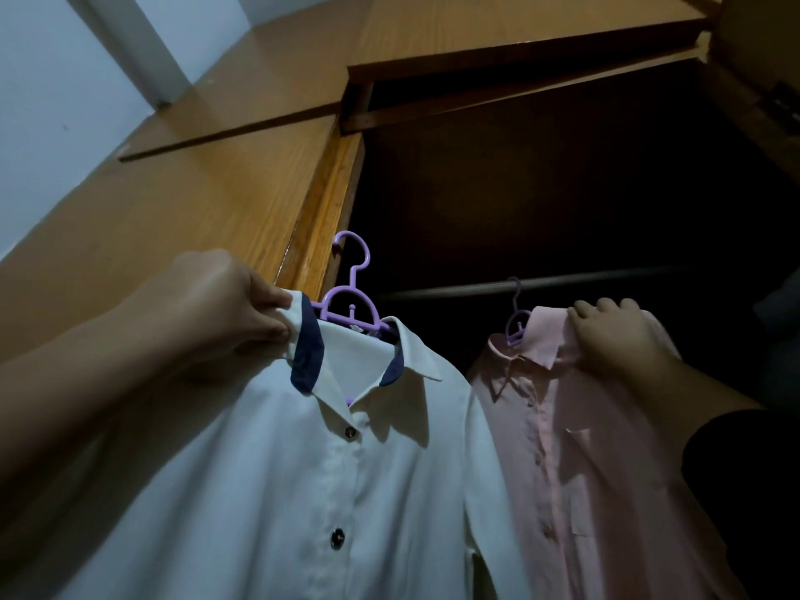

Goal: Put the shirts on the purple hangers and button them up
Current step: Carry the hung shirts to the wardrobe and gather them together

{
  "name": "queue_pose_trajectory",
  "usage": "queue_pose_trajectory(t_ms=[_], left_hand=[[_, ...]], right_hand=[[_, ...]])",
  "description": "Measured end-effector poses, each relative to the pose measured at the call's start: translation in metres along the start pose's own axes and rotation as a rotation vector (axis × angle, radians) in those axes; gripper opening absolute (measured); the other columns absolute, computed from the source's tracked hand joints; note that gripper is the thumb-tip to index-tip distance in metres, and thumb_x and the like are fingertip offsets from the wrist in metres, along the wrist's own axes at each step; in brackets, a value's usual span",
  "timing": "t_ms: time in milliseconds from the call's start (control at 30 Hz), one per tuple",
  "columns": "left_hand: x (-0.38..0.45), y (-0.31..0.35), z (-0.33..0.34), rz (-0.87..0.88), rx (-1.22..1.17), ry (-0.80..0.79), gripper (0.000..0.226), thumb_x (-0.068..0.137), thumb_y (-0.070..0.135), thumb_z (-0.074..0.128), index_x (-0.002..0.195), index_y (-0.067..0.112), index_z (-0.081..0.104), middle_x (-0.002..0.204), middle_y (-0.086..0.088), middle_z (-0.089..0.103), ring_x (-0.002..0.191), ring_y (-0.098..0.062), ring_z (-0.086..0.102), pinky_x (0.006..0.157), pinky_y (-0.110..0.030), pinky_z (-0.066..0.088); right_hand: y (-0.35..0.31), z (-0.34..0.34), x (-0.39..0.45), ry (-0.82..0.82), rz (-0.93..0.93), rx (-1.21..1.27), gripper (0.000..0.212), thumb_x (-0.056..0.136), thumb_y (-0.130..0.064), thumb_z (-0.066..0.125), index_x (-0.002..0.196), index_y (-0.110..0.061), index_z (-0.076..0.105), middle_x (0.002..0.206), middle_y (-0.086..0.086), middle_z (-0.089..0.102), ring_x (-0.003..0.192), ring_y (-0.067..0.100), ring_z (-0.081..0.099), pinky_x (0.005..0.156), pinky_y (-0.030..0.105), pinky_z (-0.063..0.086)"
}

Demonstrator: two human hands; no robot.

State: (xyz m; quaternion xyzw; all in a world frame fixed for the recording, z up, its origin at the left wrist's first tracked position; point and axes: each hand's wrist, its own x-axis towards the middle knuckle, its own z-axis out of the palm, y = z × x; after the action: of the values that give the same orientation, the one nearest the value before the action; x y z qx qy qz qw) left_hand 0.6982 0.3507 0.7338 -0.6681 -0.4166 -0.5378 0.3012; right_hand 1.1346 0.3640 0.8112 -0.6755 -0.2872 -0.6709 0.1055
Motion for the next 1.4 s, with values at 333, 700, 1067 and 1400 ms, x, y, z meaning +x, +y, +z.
queue_pose_trajectory(t_ms=[333,700,1067,1400], left_hand=[[0.006,-0.012,0.01,0.059,0.012,0.05,0.04,0.078,0.038,0.074,0.117,0.03,0.067,0.098,-0.003,0.072,0.067,-0.005,0.053,0.056,-0.022,0.04],[-0.005,-0.027,0.01,0.097,-0.198,-0.017,0.039,0.078,0.036,0.073,0.115,0.027,0.068,0.092,-0.003,0.067,0.079,-0.015,0.057,0.065,-0.029,0.046],[-0.013,-0.038,0.01,0.134,-0.261,-0.047,0.039,0.081,0.035,0.071,0.118,0.025,0.067,0.092,0.002,0.063,0.084,-0.011,0.055,0.066,-0.022,0.045],[-0.017,-0.03,0.019,0.18,-0.317,0.003,0.044,0.098,0.034,0.048,0.141,0.024,0.045,0.147,0.005,0.043,0.133,-0.016,0.04,0.103,-0.035,0.034]], right_hand=[[0.031,0.018,-0.023,-0.011,-0.028,-0.025,0.079,0.084,-0.056,0.051,0.147,-0.017,0.023,0.152,0.001,0.027,0.132,0.02,0.035,0.095,0.032,0.037],[-0.059,-0.079,-0.078,0.2,-0.353,0.886,0.085,0.08,-0.067,0.05,0.148,-0.023,0.026,0.153,0.0,0.032,0.138,0.019,0.033,0.111,0.033,0.027],[-0.094,-0.096,-0.099,-0.009,-0.366,1.139,0.108,0.072,-0.056,0.072,0.151,-0.024,0.007,0.153,-0.005,0.019,0.138,0.01,0.017,0.114,0.026,0.021],[-0.044,-0.087,-0.101,-0.017,-0.324,1.0,0.102,0.071,-0.053,0.074,0.151,-0.023,0.017,0.151,-0.002,0.026,0.138,0.014,0.022,0.111,0.023,0.021]])
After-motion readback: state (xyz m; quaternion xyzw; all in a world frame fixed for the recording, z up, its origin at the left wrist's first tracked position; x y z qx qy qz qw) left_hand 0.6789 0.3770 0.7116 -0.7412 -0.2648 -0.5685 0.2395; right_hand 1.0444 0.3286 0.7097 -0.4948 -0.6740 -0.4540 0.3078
